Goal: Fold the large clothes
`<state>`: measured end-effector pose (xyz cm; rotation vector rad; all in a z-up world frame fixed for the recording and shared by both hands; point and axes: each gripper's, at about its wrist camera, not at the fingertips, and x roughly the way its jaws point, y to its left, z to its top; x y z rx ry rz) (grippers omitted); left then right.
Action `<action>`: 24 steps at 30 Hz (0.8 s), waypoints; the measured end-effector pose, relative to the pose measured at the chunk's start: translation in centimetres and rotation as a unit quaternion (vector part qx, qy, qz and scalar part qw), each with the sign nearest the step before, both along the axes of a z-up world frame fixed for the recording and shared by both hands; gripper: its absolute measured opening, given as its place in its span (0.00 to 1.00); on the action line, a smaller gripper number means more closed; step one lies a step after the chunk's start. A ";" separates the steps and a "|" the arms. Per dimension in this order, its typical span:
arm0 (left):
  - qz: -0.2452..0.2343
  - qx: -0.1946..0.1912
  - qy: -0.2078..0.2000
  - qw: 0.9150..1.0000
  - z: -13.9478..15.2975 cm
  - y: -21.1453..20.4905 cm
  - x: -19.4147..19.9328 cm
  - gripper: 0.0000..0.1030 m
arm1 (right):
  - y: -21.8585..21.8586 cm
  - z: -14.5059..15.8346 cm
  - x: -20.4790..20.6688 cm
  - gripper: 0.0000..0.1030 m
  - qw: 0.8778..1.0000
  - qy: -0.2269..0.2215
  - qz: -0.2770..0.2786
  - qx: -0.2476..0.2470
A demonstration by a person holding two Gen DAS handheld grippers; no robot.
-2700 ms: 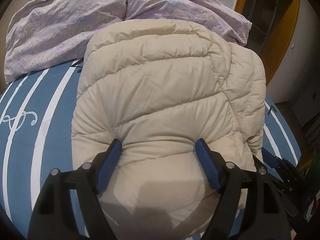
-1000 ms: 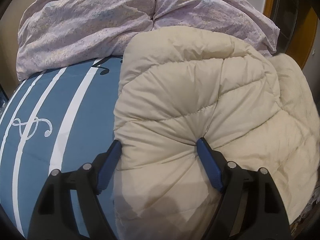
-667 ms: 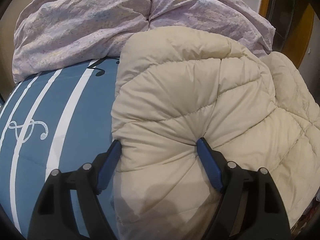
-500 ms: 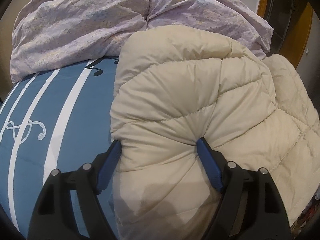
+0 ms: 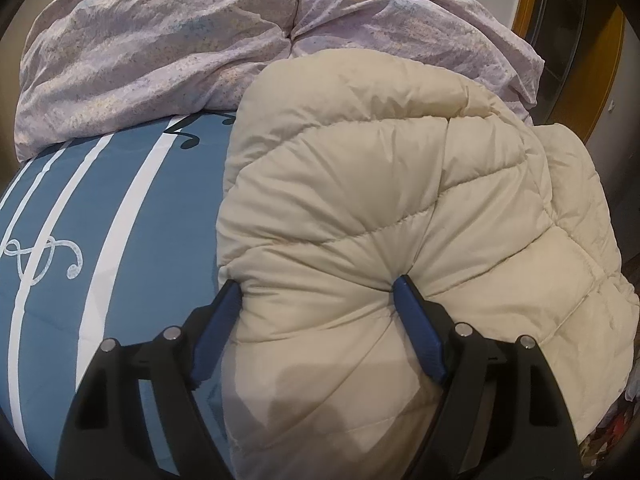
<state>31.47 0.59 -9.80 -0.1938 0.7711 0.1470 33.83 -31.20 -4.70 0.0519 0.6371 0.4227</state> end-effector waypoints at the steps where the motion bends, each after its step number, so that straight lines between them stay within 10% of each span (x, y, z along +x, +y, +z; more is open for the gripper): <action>1: 0.000 0.001 0.000 1.000 0.0 0.0 0.0 0.76 | 0.3 0.2 0.2 0.57 1.000 -0.002 -0.001 0.003; 24: -0.010 0.008 -0.003 1.000 -0.3 -1.4 0.2 0.76 | 10.8 -2.2 7.6 0.51 0.998 -0.017 0.010 -0.051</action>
